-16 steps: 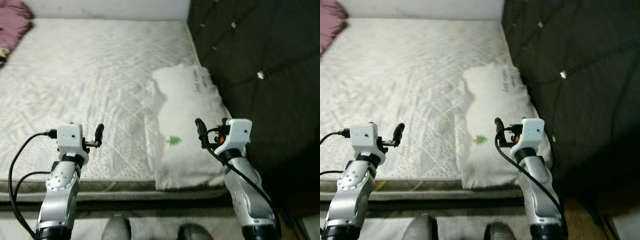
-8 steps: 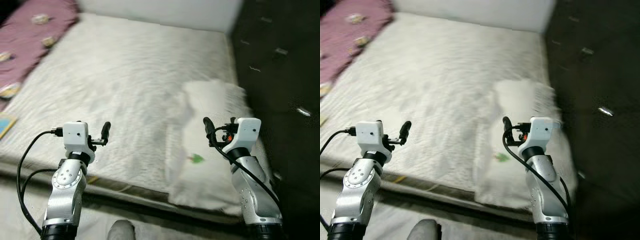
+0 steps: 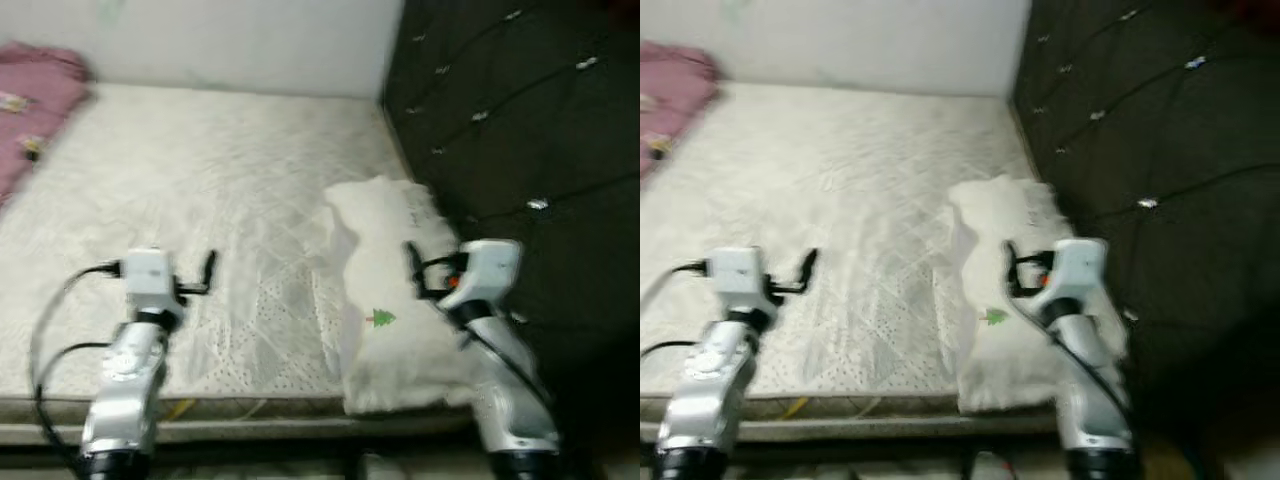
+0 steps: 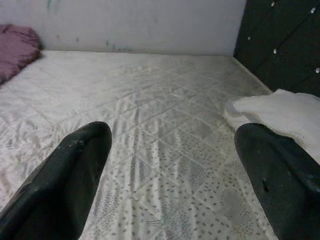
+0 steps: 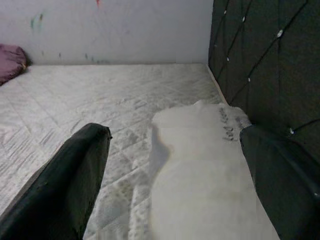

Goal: Clean up the room

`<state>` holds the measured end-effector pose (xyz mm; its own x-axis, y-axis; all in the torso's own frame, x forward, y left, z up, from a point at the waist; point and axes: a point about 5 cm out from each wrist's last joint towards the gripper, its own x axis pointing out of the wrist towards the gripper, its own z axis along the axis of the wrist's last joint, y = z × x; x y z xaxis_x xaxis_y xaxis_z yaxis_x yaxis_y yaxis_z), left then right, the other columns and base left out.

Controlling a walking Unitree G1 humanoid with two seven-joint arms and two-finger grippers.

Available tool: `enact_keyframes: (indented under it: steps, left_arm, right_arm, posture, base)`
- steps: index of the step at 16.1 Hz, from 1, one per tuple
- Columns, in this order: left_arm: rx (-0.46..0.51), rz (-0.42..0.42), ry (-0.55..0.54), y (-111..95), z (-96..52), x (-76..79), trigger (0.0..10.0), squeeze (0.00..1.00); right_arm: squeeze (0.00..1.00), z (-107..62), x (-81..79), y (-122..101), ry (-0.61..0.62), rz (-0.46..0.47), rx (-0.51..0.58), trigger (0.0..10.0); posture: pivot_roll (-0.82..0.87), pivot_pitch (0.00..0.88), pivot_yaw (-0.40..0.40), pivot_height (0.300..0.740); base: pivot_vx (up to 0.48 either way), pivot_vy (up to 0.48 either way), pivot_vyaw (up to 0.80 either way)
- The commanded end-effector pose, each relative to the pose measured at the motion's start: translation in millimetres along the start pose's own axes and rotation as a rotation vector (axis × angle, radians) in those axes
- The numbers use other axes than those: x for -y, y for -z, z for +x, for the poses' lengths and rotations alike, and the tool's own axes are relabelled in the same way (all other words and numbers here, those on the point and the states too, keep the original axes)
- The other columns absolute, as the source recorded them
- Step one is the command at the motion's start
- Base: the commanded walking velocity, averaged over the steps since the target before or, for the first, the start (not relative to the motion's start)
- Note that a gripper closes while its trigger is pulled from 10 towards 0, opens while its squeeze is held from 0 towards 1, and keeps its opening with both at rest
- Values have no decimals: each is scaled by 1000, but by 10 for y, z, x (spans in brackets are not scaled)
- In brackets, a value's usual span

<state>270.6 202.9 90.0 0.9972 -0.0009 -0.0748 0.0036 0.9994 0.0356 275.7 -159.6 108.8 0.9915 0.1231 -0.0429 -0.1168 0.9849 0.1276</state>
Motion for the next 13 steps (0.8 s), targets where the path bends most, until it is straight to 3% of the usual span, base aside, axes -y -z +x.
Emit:
enact_keyframes:
  steps: [1,13]
  left_arm:
    - [12,-3,21,-21,25,62,10000,0]
    - [16,-13,31,-26,41,82,10000,0]
  right_arm:
    - [0,18,57,-47,19,-15,11,10000]
    - [0,37,54,3,13,-28,-15,10000]
  posture:
    - [-23,46,-46,740]
    - [-17,38,-51,740]
  base:
    - [0,480,0]
    - [0,480,0]
